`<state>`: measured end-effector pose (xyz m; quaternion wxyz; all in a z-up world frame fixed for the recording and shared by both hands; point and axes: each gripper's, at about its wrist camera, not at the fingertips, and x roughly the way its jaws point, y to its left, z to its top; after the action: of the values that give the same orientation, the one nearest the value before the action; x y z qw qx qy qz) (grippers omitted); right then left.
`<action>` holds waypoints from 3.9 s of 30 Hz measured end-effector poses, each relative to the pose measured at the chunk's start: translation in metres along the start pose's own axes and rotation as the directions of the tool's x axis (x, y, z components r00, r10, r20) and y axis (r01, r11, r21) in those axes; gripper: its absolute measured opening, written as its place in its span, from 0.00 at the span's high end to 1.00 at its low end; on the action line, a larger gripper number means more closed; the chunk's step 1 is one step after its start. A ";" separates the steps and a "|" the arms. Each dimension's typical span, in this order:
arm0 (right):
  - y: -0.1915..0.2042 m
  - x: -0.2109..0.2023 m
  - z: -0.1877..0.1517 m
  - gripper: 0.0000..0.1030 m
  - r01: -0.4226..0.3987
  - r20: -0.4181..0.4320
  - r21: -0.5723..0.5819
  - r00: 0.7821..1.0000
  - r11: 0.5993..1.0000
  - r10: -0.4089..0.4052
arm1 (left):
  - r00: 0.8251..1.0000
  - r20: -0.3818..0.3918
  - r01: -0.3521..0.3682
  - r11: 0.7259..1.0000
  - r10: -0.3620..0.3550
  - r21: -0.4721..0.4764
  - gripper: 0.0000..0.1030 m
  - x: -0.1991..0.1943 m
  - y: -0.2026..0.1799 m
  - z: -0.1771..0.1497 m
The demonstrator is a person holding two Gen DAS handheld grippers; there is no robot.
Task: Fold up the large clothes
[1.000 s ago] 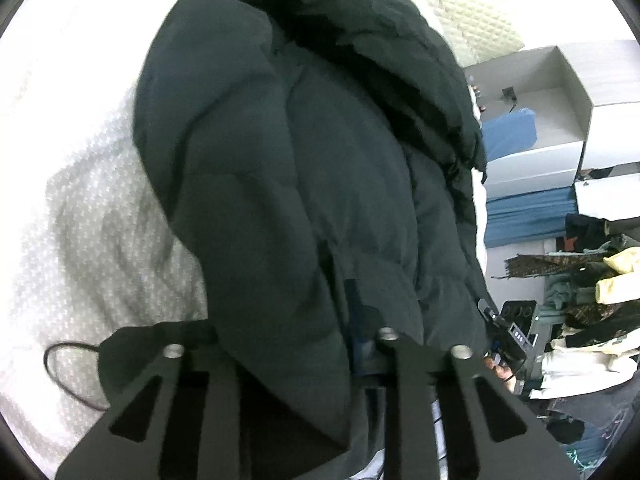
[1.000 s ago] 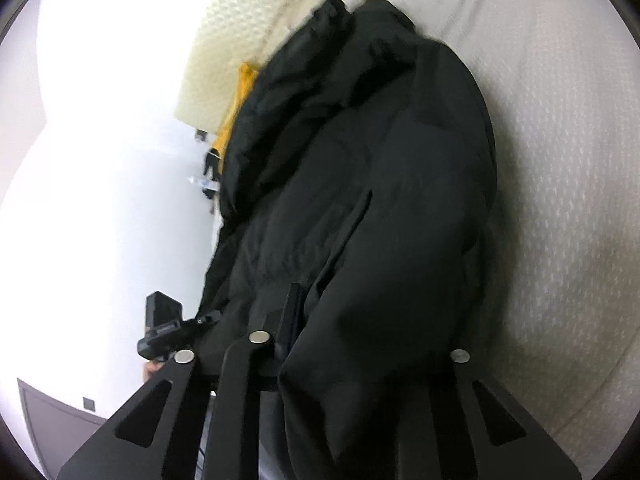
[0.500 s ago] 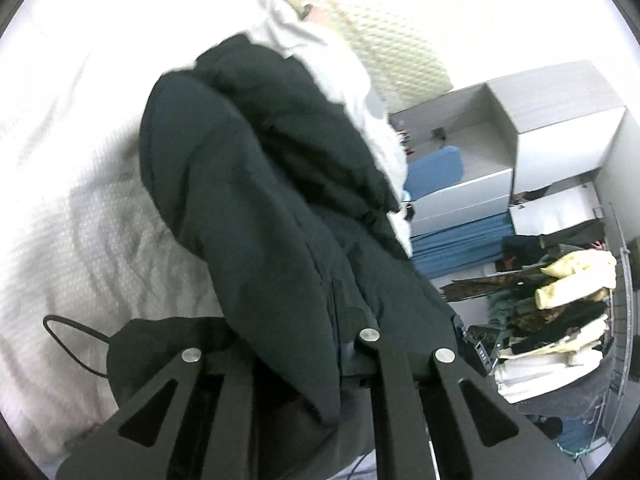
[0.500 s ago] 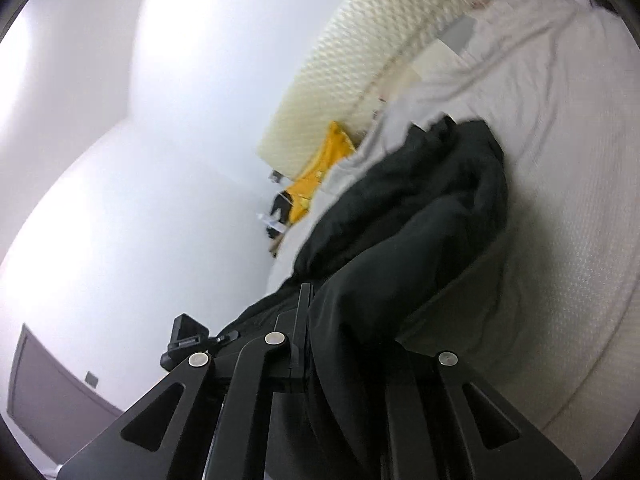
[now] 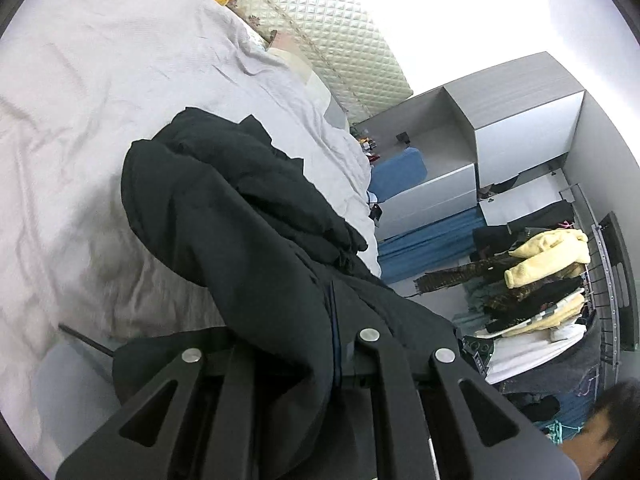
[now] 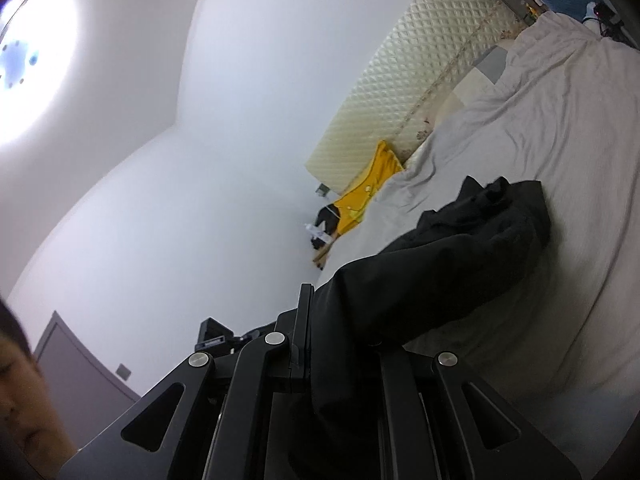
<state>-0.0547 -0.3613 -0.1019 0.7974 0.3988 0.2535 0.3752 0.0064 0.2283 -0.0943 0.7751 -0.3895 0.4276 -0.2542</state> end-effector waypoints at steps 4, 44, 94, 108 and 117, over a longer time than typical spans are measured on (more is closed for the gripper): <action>0.012 -0.010 -0.007 0.93 0.012 0.000 -0.003 1.000 1.000 -0.012 | 1.000 0.003 0.003 1.000 -0.003 -0.003 0.91 -0.010 -0.002 -0.007; -0.202 0.176 0.175 0.78 0.317 -0.118 0.378 0.948 0.870 -0.294 | 0.947 0.048 -0.304 0.934 0.318 -0.188 0.85 0.130 0.040 0.192; -0.083 0.273 0.078 0.17 0.551 0.026 -0.435 0.798 0.713 -0.601 | 0.801 0.368 -0.597 0.590 0.472 0.544 0.16 0.235 -0.074 0.093; -0.132 0.329 0.061 0.12 0.613 0.052 -0.514 0.721 0.600 -0.691 | 0.751 0.400 -0.657 0.536 0.526 0.530 0.15 0.299 -0.037 0.100; -0.150 0.342 0.076 0.04 0.631 0.023 -0.467 0.709 0.620 -0.705 | 0.757 0.355 -0.653 0.602 0.549 0.460 0.15 0.313 -0.023 0.122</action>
<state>0.2600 -0.1813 -0.2192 0.9242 0.0519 0.3556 0.1291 0.2681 0.0348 -0.1804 0.9277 0.0011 0.3693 -0.0552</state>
